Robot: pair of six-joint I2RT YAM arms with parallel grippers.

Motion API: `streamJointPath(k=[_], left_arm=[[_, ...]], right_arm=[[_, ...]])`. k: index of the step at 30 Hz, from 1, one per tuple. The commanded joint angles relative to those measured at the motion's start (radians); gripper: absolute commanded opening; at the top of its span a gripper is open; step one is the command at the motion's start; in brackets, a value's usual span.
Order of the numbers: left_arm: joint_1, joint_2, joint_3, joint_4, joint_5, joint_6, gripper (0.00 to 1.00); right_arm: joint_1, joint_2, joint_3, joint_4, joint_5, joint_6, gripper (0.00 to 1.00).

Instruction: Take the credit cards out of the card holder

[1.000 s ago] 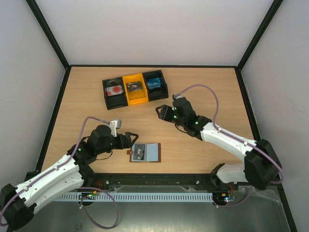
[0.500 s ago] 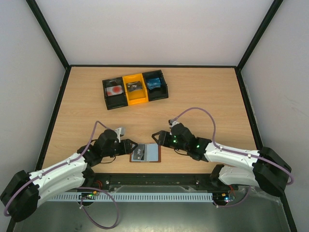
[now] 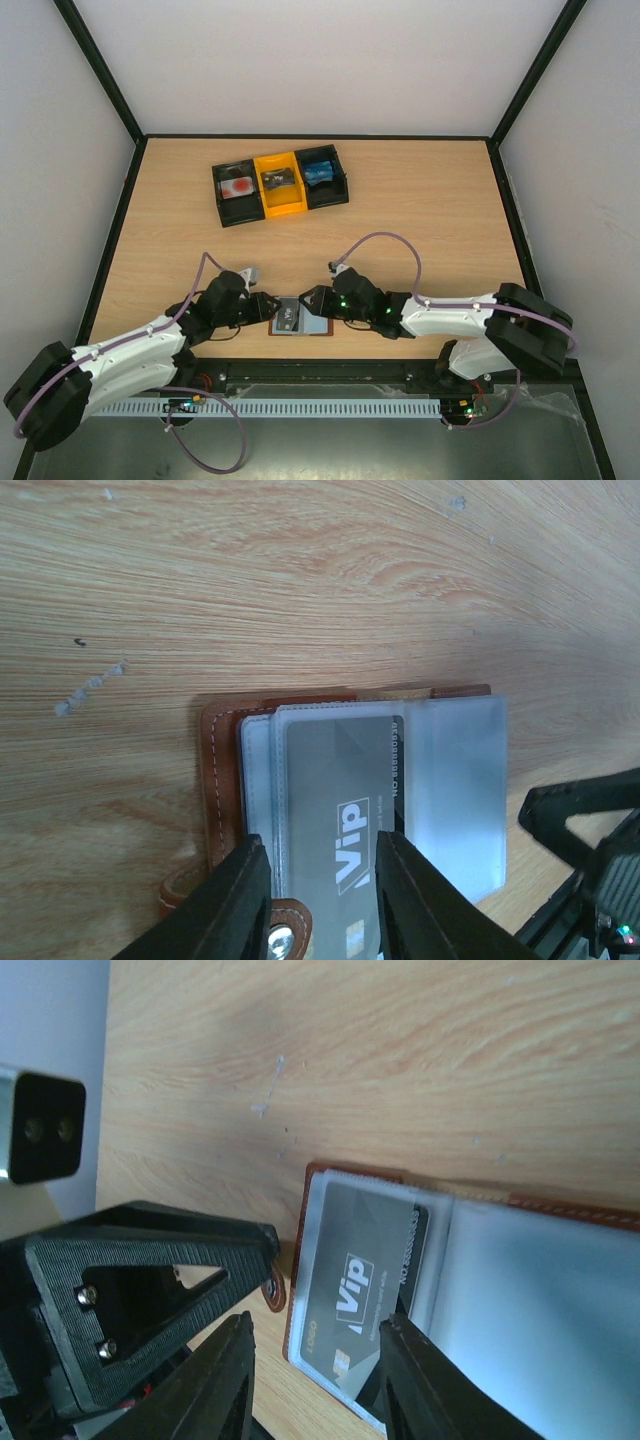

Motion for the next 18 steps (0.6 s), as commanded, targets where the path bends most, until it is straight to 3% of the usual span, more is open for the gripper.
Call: streamJointPath(k=[1,10,18], left_arm=[[-0.003,0.035,-0.021,0.059,-0.013,-0.007,0.29],[-0.003,0.109,-0.037,0.087,0.009,0.002,0.03],[-0.003,0.101,-0.049,0.073,-0.003,-0.002,0.02]], right_arm=[[0.026,0.053,0.013,0.075,0.025,0.03,0.32],[0.028,0.115,-0.041,0.158,0.017,0.061,0.25],[0.029,0.161,-0.051,0.175,0.038,0.046,0.24]])
